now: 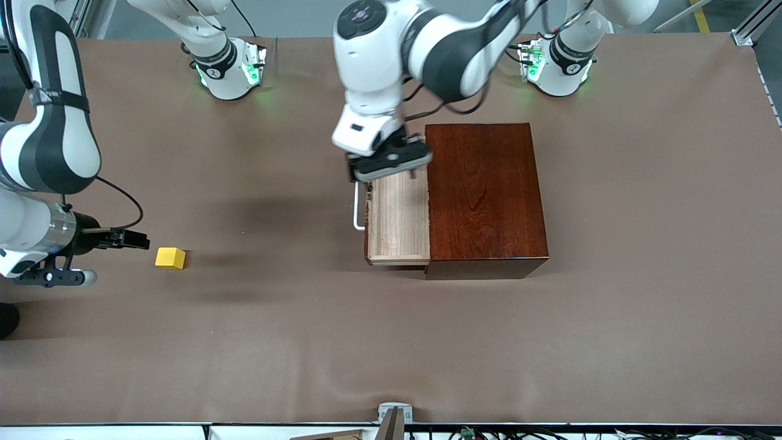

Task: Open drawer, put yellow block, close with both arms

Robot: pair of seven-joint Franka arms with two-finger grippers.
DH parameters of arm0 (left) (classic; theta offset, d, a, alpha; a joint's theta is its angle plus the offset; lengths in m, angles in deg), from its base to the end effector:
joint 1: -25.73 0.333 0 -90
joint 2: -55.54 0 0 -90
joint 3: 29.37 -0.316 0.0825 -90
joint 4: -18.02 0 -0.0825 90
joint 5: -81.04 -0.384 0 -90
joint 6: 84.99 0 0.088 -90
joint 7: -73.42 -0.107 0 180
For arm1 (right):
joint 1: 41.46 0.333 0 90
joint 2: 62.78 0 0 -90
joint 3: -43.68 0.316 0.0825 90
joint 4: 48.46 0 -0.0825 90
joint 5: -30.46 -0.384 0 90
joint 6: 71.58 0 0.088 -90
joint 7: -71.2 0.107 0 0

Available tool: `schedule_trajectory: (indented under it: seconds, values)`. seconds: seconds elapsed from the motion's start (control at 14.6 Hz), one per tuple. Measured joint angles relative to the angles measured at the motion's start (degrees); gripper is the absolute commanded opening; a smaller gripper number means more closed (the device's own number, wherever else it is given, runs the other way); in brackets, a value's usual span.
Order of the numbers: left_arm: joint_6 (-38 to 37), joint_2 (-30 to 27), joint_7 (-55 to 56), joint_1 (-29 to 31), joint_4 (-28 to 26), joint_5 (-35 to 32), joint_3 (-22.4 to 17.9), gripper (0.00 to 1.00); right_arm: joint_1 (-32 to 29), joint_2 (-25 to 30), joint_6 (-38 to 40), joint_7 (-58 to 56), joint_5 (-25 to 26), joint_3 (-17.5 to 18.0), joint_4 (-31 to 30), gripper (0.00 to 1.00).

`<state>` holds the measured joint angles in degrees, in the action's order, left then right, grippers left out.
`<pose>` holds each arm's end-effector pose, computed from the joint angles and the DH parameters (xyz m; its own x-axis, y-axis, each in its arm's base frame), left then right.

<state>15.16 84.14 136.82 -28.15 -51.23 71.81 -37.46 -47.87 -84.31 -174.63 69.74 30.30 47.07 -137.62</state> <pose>0.4865 -0.5130 0.5016 0.9438 0.2475 0.2192 0.2672 -0.9615 -0.0650 0.6529 -0.0388 0.4208 0.9909 -0.0286 -0.1317 -0.0325 -0.9991 -0.0277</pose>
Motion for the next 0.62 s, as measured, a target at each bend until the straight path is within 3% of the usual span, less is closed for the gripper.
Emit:
schedule_trajectory:
  seconds: [0.27, 0.62]
  values:
    - [-6.1, -5.8, -14.5, 7.9, -1.3, -1.3, -0.4, 1.00, -0.2, -2.2, -2.7, 0.0, 0.0, 0.0, 0.0, 1.00]
    - [-6.8, -11.2, -28.8, 18.4, -6.9, -0.7, -0.2, 1.00, -0.5, -5.5, -7.2, 0.0, 0.1, -0.6, -1.2, 1.00]
